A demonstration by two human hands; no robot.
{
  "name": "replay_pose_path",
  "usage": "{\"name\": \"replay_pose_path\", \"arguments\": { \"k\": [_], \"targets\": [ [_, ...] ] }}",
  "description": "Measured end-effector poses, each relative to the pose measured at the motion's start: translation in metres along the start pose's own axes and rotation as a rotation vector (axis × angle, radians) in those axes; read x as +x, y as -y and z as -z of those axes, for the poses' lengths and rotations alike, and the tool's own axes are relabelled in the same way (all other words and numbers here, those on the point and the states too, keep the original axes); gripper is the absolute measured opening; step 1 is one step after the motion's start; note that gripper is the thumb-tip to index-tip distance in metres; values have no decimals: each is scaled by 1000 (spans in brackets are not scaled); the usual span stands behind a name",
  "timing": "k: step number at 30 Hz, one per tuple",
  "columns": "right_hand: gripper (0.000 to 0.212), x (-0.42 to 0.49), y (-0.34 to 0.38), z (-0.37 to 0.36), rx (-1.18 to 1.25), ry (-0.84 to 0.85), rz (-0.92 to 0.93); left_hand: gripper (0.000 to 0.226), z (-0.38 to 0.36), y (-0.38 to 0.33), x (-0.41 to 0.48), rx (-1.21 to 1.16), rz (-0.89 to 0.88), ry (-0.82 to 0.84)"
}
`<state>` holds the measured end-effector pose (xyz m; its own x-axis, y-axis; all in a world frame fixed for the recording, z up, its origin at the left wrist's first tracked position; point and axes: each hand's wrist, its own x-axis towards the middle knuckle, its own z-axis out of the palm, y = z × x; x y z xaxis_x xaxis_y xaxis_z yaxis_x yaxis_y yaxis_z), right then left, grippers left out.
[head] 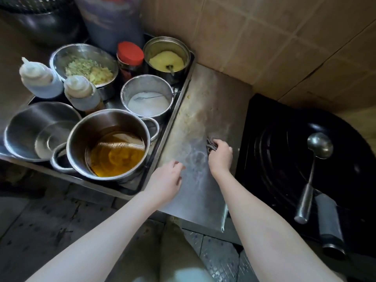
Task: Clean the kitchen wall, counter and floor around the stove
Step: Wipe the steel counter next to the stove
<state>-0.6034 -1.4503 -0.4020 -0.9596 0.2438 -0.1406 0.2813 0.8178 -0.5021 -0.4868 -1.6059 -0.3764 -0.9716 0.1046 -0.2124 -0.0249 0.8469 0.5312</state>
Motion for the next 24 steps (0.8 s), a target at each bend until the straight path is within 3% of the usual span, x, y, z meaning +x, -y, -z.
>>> {"name": "replay_pose_path", "arguments": {
  "k": [6, 8, 13, 20, 22, 24],
  "targets": [
    [47, 5, 46, -25, -88, 217, 367, 39, 1, 1, 18, 3, 23, -41],
    [45, 15, 53, -27, -84, 221, 426, 40, 0, 3, 28, 20, 32, -38],
    [44, 60, 48, -16, -87, 161, 376, 38, -3, -2, 52, 35, 58, -43],
    [40, 132, 25, 13, 29, -57, -9, 36, -3, -7, 85, 45, 78, -77],
    [40, 142, 27, 14, -5, -62, -15, 37, -2, -6, 91, 49, 90, -91],
    [42, 144, 33, 9, -133, -34, 95, 38, -1, -5, 95, 19, 132, -106]
  ]
}}
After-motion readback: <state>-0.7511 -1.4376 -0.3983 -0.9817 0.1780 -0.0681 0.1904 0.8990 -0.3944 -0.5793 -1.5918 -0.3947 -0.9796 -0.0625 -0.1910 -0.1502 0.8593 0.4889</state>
